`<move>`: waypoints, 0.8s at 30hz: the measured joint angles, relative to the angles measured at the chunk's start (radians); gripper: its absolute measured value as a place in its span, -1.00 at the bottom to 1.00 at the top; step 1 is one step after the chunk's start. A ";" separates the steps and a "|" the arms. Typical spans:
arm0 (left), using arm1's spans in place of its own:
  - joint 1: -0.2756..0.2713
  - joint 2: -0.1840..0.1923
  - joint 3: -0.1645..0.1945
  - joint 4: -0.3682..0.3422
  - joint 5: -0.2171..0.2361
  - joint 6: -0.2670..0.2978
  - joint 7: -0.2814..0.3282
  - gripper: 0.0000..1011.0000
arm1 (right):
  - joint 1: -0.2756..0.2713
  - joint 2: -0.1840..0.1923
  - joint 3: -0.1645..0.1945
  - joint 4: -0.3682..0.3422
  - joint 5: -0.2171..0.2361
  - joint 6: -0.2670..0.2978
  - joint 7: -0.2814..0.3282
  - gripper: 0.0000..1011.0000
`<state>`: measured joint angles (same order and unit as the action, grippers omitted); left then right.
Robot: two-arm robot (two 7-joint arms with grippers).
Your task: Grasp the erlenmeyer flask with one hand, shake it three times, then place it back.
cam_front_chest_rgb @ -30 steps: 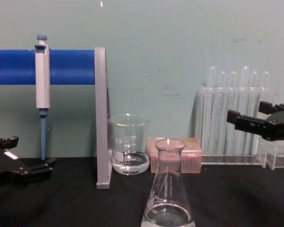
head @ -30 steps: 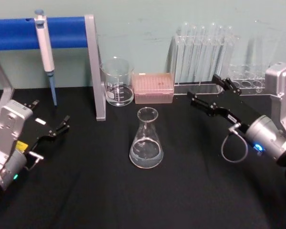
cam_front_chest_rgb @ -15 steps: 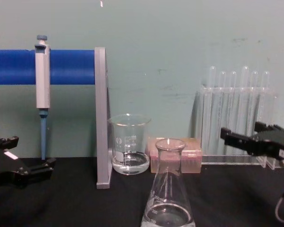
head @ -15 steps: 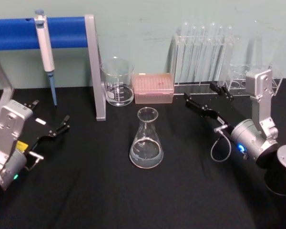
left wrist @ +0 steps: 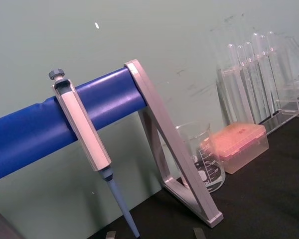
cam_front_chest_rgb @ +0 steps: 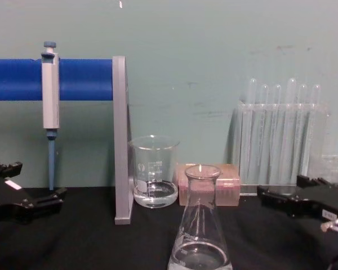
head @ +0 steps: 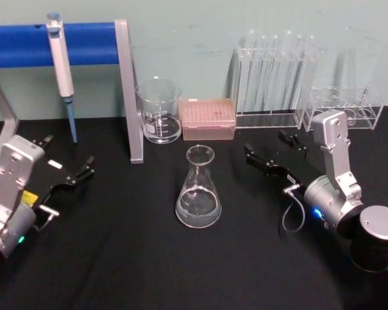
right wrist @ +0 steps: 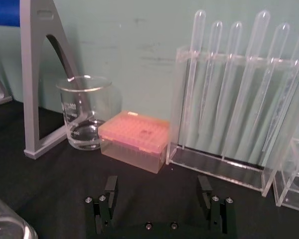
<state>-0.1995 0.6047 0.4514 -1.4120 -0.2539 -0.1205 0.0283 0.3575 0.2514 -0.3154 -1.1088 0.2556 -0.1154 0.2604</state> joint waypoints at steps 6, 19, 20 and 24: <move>0.000 0.000 0.000 0.000 0.000 0.000 0.000 0.98 | 0.003 -0.009 0.005 0.023 -0.016 0.009 0.009 0.98; 0.000 0.000 0.000 0.000 0.000 0.000 0.000 0.98 | -0.008 -0.017 0.025 0.017 -0.045 0.022 0.022 0.98; 0.000 0.000 0.000 0.000 0.000 0.000 0.000 0.98 | -0.008 -0.017 0.025 0.017 -0.045 0.022 0.022 0.98; 0.000 0.000 0.000 0.000 0.000 0.000 0.000 0.98 | -0.008 -0.017 0.025 0.017 -0.045 0.022 0.022 0.98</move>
<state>-0.1995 0.6047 0.4514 -1.4120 -0.2539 -0.1205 0.0283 0.3500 0.2349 -0.2905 -1.0920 0.2111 -0.0929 0.2826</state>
